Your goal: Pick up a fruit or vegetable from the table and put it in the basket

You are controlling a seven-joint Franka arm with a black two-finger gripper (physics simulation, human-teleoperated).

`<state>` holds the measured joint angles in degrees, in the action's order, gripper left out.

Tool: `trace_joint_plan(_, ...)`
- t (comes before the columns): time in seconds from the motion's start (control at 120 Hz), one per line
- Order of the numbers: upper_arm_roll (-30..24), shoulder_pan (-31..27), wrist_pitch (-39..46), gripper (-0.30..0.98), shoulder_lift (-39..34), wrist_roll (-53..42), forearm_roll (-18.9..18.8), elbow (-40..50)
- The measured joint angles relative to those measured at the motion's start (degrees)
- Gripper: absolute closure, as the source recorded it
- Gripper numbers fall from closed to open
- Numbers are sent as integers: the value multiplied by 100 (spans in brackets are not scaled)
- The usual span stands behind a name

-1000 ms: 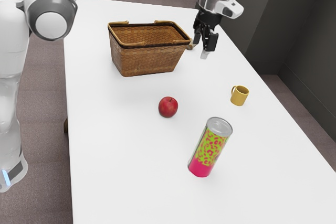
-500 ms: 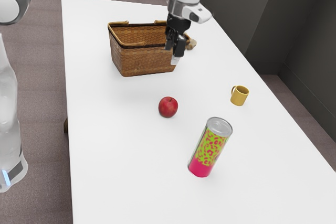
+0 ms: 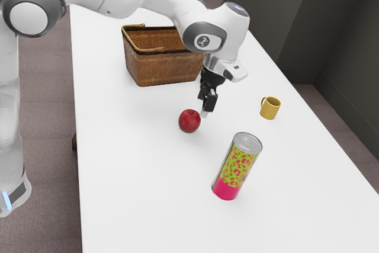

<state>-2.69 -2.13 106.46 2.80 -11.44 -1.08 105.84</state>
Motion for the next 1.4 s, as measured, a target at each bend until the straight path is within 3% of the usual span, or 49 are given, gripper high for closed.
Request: trace_joint_plan(1.4,-4,-31,522,1,309,-175,-105,682)
